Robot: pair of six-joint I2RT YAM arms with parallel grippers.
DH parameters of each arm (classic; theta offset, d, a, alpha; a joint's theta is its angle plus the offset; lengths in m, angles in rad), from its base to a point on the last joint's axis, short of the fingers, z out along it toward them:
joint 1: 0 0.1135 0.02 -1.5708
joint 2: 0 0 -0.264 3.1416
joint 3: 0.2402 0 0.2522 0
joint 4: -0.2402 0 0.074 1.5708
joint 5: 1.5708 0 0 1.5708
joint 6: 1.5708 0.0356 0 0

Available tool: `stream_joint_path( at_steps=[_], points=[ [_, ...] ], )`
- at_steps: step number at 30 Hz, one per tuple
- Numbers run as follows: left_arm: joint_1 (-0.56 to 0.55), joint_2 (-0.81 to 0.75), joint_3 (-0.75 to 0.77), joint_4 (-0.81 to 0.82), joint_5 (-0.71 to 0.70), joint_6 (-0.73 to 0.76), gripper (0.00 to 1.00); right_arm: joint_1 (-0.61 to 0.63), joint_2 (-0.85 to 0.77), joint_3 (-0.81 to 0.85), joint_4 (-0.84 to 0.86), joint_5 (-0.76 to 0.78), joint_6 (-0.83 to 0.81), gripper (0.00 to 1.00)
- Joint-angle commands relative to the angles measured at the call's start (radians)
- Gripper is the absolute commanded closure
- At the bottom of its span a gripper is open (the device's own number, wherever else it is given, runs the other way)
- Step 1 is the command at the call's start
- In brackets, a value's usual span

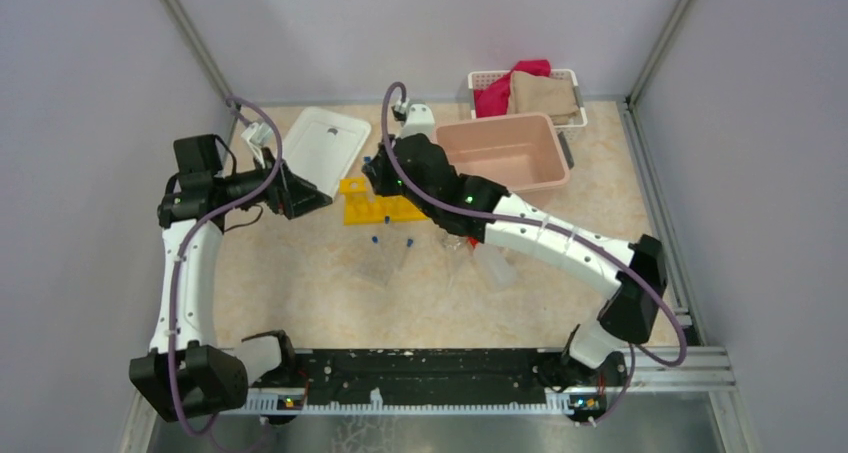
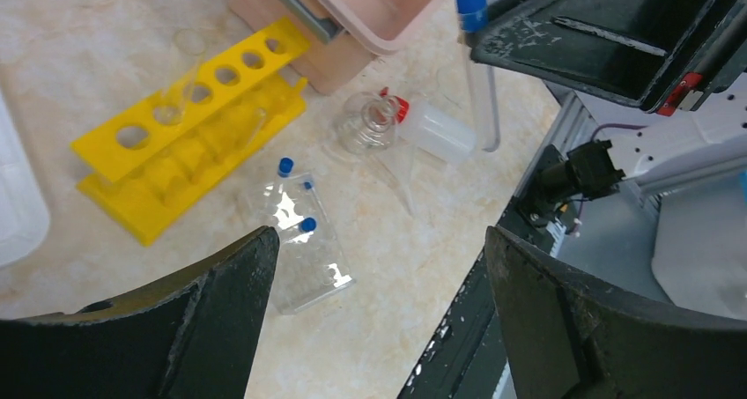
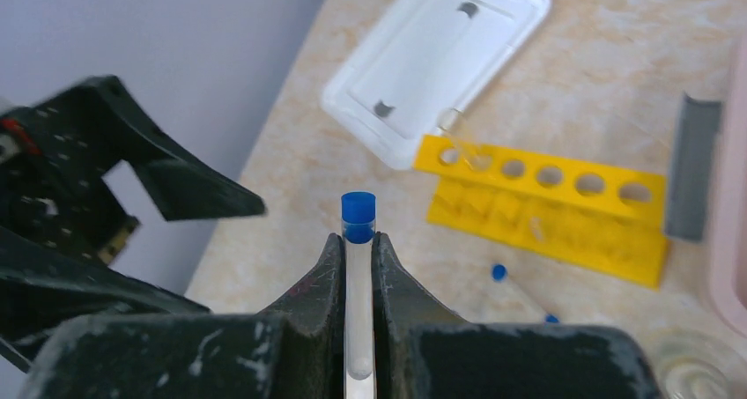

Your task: Organize the chemistry lab equipment

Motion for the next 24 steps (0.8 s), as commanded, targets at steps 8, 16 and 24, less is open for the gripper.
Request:
stream_joint_path(
  at_steps=[8,16,24],
  points=[
    [-0.089,-0.011,-0.051,0.064,0.084,-0.035,0.19,0.068,0.174,0.191,0.207,-0.077,-0.008,1.00],
    [-0.092,0.006,-0.049,0.088,0.104,-0.048,0.42,0.070,0.201,0.198,0.255,-0.121,0.048,1.00],
    [-0.098,0.017,-0.058,0.088,0.100,-0.045,0.75,0.071,0.218,0.195,0.280,-0.114,0.059,1.00]
  ],
)
